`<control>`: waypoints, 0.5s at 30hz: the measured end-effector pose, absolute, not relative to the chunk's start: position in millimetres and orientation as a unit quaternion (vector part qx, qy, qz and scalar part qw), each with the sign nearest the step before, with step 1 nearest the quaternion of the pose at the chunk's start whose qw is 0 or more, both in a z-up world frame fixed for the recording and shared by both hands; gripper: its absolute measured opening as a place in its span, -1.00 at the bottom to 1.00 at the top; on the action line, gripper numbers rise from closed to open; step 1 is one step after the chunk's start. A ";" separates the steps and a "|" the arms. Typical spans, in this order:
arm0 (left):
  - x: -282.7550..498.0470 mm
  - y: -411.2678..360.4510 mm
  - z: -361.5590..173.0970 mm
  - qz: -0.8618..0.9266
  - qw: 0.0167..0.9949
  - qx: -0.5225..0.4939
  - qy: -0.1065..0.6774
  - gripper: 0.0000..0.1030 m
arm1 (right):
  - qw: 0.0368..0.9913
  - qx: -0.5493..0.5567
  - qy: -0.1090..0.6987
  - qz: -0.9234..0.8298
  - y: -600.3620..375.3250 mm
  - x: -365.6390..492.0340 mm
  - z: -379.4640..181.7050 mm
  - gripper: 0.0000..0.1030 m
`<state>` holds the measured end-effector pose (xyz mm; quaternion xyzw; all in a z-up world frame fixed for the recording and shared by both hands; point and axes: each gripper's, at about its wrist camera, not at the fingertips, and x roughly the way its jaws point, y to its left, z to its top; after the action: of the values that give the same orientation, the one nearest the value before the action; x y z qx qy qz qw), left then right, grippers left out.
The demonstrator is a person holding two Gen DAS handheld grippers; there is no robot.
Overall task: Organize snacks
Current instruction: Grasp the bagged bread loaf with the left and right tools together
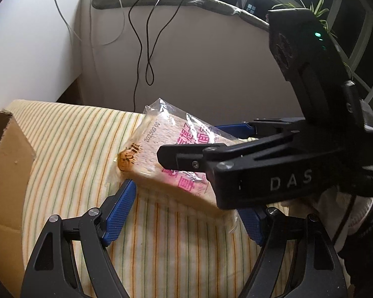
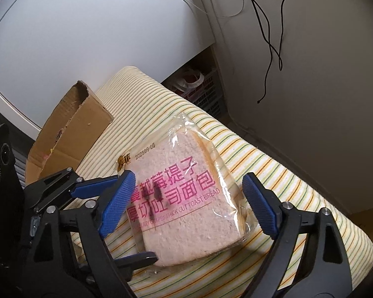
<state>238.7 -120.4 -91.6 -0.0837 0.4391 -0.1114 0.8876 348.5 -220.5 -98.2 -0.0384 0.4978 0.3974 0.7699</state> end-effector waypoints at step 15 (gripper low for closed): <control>242.6 -122.8 -95.0 -0.121 0.889 -0.086 0.433 0.48 | 0.763 -0.035 0.505 0.402 -228.0 333.3 -94.1 0.26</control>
<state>242.6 -122.8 -95.0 -0.0859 0.4326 -0.1213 0.8893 333.3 -228.0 -94.1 -0.0354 0.5049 0.4024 0.7628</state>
